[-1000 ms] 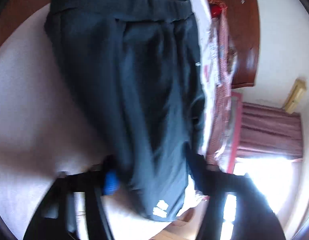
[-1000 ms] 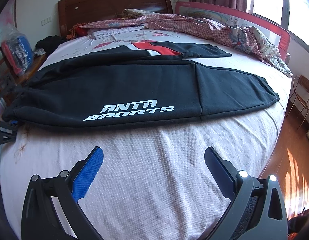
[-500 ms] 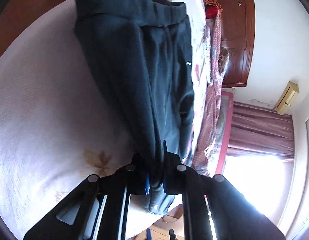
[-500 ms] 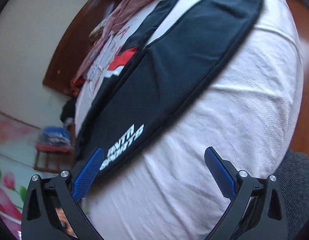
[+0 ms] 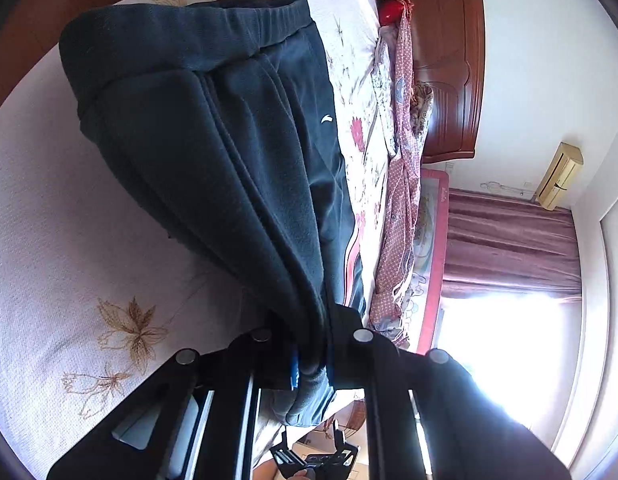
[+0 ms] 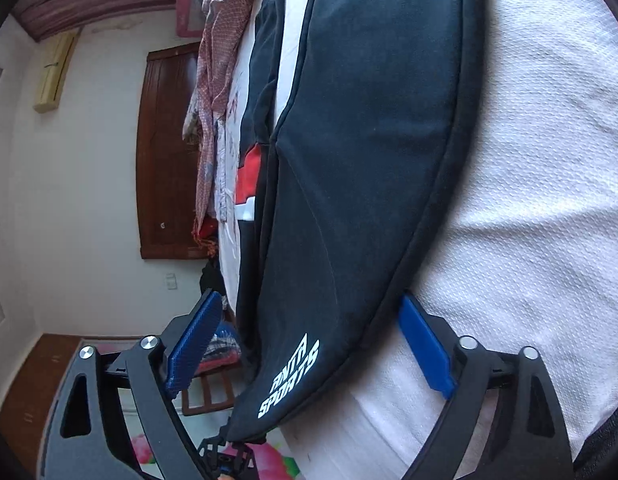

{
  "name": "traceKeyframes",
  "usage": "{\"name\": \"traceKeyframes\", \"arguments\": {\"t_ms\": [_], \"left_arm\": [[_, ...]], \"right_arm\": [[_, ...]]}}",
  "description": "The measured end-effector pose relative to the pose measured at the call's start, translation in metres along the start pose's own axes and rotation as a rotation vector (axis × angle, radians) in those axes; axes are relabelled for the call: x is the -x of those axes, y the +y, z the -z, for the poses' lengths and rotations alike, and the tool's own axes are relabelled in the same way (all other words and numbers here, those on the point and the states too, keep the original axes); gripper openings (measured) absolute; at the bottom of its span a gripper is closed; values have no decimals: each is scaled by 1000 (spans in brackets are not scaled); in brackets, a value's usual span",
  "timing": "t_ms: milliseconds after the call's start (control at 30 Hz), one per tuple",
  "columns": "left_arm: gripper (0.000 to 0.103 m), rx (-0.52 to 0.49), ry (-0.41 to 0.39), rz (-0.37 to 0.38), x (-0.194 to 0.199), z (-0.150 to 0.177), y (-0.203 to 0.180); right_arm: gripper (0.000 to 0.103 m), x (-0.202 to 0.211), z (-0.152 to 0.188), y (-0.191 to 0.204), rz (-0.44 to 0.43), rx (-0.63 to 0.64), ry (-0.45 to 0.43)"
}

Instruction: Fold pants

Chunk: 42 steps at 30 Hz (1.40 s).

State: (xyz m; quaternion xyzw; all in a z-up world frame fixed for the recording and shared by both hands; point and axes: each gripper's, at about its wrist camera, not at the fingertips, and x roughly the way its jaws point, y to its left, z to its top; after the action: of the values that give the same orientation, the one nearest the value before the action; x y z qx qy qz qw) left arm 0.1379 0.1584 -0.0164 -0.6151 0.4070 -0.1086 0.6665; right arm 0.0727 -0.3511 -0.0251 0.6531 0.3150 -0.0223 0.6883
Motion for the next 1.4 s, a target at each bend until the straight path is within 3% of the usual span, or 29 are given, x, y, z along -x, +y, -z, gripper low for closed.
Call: {"name": "traceKeyframes", "arguments": {"t_ms": [33, 133, 500, 733, 800, 900, 933, 967, 1033, 1067, 1167, 1200, 1267, 1333, 1400], "left_arm": [[8, -4, -1, 1, 2, 2, 1], [8, -33, -14, 4, 8, 6, 6], [8, -136, -103, 69, 37, 42, 8], [8, -178, -97, -16, 88, 99, 15], [8, -205, -96, -76, 99, 115, 20], [9, -278, -82, -257, 102, 131, 29], [14, -268, -71, -323, 98, 130, 34], [26, -240, -69, -404, 96, 125, 40], [35, -192, -43, -506, 92, 118, 48], [46, -198, -47, -537, 93, 117, 45], [60, -304, -114, -592, 104, 124, 20], [64, -360, -143, -598, 107, 127, 9], [85, -447, -189, -574, 107, 132, -13], [87, -530, -200, -524, 101, 138, -30], [92, -609, -161, -495, 92, 150, -42]], "right_arm": [[66, -3, -1, 1, 38, 24, 2], [9, -10, -5, 3, 155, 124, 18], [7, 40, -5, 19, 81, 304, 111], [7, 69, 12, 1, 126, 359, 194], [7, 76, 18, -10, 142, 369, 214], [7, 72, 22, -21, 208, 418, 214], [11, 68, 24, -25, 232, 445, 225], [28, 63, 23, -30, 271, 440, 243], [31, 70, 17, -35, 214, 384, 244], [31, 81, 14, -35, 210, 382, 217], [31, 114, -17, -27, 198, 387, 78], [31, 125, -33, -25, 251, 380, 5], [31, 142, -73, -24, 294, 337, -130], [31, 149, -111, -27, 358, 269, -227], [31, 146, -143, -27, 388, 247, -276]]}}
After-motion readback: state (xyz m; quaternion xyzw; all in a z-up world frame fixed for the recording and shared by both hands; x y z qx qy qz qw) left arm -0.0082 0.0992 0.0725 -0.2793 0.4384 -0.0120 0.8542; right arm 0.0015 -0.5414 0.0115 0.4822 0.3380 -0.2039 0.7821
